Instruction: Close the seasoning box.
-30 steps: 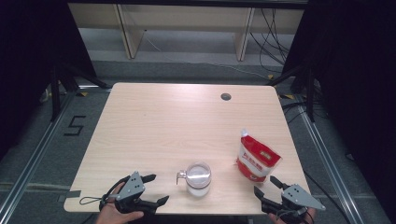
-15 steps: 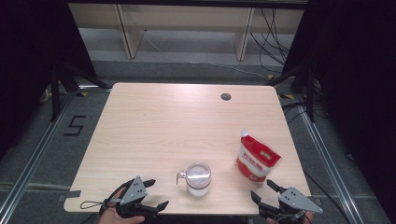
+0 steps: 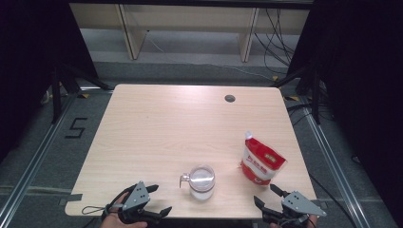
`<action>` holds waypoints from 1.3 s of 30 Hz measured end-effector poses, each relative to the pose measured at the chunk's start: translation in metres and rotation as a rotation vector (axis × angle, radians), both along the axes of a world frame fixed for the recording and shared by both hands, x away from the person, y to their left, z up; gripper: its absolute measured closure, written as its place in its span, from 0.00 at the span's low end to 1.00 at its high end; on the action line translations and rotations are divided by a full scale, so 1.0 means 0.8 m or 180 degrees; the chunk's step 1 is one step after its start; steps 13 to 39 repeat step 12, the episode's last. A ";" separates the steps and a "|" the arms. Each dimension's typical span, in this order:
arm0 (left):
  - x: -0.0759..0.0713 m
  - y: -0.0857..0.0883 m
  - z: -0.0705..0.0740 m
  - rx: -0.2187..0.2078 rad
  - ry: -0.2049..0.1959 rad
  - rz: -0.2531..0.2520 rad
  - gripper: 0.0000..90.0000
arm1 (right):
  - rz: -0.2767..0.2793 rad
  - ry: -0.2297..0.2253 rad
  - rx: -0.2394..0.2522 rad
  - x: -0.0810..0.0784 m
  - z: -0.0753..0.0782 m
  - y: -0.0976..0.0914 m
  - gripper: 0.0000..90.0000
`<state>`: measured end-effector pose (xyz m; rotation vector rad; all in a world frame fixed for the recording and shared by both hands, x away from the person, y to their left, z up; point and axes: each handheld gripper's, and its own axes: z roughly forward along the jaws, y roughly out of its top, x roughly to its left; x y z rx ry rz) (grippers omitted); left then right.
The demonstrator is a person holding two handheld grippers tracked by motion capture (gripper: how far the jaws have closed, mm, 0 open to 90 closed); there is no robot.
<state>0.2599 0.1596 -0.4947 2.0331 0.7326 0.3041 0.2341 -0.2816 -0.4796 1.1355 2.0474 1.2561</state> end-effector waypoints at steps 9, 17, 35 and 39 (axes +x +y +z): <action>0.001 -0.001 -0.002 -0.0041 -0.0026 -0.0019 0.18 | -0.0104 -0.0028 0.0043 0.004 -0.001 -0.010 0.32; 0.001 -0.001 -0.001 -0.0050 -0.0025 0.0002 0.18 | -0.0129 -0.0020 -0.0003 0.005 -0.003 -0.011 0.32; 0.001 -0.001 -0.001 -0.0050 -0.0025 0.0002 0.18 | -0.0129 -0.0020 -0.0003 0.005 -0.003 -0.011 0.32; 0.001 -0.001 -0.001 -0.0050 -0.0025 0.0002 0.18 | -0.0129 -0.0020 -0.0003 0.005 -0.003 -0.011 0.32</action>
